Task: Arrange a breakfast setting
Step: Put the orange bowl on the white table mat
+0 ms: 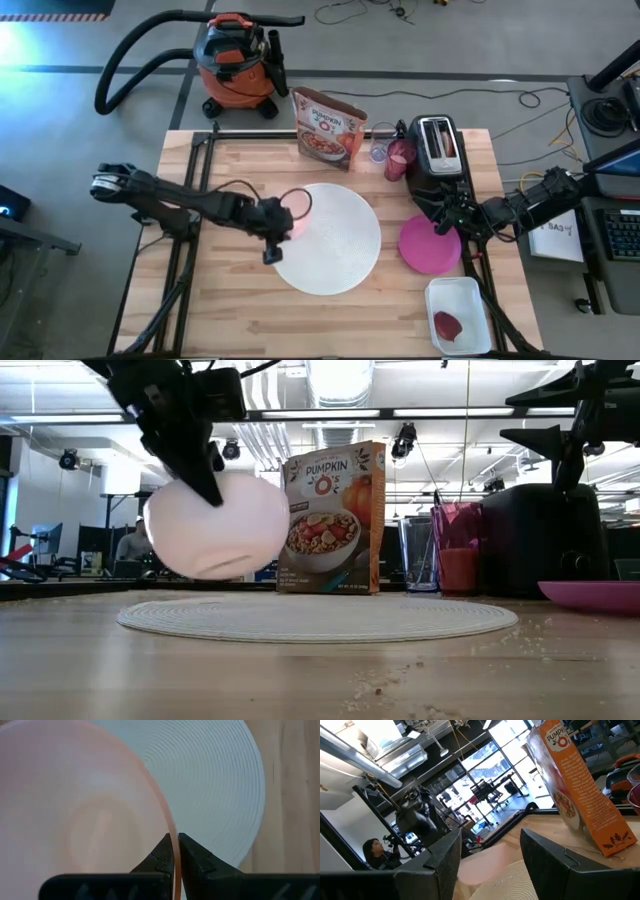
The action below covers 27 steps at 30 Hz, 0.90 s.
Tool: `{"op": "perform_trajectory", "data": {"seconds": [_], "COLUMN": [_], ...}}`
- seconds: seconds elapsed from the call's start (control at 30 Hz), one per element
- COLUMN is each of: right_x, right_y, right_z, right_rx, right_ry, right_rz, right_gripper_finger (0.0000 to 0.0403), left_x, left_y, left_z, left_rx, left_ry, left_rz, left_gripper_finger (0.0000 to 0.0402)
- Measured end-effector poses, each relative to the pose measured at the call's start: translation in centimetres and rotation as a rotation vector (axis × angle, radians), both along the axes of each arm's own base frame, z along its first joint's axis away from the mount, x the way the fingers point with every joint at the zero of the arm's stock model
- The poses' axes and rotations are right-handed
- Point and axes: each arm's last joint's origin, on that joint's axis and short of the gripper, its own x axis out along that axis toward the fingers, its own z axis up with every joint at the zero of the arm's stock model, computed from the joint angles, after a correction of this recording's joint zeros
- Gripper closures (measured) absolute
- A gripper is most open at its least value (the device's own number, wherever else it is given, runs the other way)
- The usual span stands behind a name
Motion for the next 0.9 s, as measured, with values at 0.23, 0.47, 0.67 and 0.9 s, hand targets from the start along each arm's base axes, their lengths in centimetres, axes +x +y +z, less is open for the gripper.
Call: {"op": "perform_trajectory", "data": {"seconds": [0.23, 0.47, 0.67, 0.9], "right_x": [0.0, 0.0, 0.0, 0.0], "right_y": [0.0, 0.0, 0.0, 0.0], "right_z": [0.0, 0.0, 0.0, 0.0], "right_rx": [0.000, 0.000, 0.000, 0.000], "right_ry": [0.000, 0.001, 0.000, 0.000], "right_rz": [0.000, 0.001, 0.001, 0.001], "right_gripper_finger": [0.0211, 0.0211, 0.0211, 0.0211], "left_x": [1.3, 2.1, 2.2, 2.4], "left_y": [-0.9, -1.6, -1.8, -1.9], "left_z": [-2.3, -3.1, -3.3, -3.1], "left_rx": [-0.006, -0.054, -0.083, -0.127], "left_ry": [0.051, 0.040, 0.044, 0.023], "left_rz": [0.000, -0.045, -0.033, -0.012], "left_gripper_finger": [0.0401, 0.0402, 0.0402, 0.0402]}}
